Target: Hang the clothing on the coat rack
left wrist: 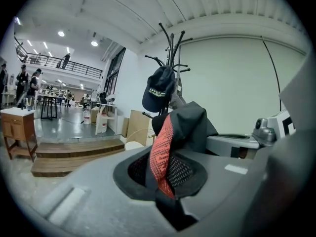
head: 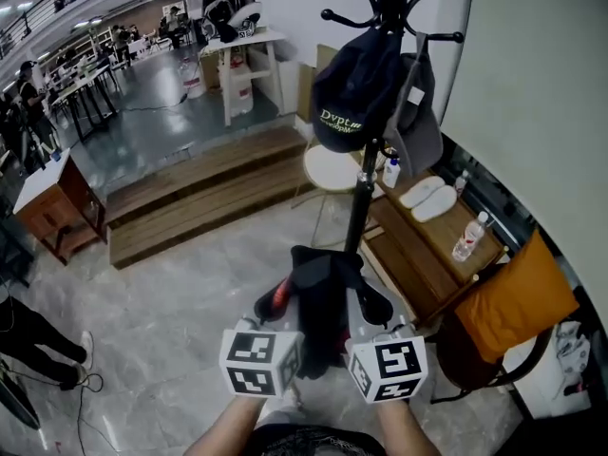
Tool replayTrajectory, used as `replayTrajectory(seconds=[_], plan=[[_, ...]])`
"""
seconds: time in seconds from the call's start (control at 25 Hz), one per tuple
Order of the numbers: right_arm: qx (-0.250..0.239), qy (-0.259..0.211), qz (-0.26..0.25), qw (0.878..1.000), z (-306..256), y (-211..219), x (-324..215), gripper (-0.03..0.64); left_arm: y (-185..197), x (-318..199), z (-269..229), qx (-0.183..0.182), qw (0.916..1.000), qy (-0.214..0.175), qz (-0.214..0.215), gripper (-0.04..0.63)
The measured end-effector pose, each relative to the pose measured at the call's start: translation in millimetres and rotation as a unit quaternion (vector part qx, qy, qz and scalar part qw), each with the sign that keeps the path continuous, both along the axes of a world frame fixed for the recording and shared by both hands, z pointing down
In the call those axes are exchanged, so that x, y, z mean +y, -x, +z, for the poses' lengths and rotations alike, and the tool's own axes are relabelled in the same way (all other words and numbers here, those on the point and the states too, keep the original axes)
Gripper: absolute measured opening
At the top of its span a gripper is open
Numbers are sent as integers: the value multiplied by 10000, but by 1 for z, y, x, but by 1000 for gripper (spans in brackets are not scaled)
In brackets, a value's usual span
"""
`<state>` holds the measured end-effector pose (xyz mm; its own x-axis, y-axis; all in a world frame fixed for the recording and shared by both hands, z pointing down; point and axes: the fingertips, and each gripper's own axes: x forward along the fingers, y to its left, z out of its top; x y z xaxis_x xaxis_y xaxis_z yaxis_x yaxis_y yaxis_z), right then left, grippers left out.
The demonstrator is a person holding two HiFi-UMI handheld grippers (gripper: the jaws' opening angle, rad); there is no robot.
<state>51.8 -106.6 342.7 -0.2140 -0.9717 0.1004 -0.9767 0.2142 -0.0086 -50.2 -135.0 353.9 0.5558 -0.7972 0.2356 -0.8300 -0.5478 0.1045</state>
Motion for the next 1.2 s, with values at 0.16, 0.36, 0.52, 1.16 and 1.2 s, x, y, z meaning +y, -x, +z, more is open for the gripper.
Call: replayTrajectory(seconds=[0.16, 0.36, 0.52, 1.16, 1.2], plan=[[56, -26, 364, 9993, -4, -12, -14, 18, -13, -23, -3, 69, 9994, 11, 345, 32], [136, -52, 811, 9966, -10, -24, -30, 18, -28, -47, -8, 94, 9969, -22, 786, 31], [212, -61, 1126, 9934, -15, -31, -40, 18, -37, -64, -13, 141, 9939, -73, 1090, 31], [341, -210, 1996, 9791, -28, -56, -76, 18, -63, -107, -23, 170, 9815, -232, 1892, 31], [342, -211, 2000, 9790, -28, -58, -79, 18, -65, -110, -23, 179, 9814, -219, 1899, 31]])
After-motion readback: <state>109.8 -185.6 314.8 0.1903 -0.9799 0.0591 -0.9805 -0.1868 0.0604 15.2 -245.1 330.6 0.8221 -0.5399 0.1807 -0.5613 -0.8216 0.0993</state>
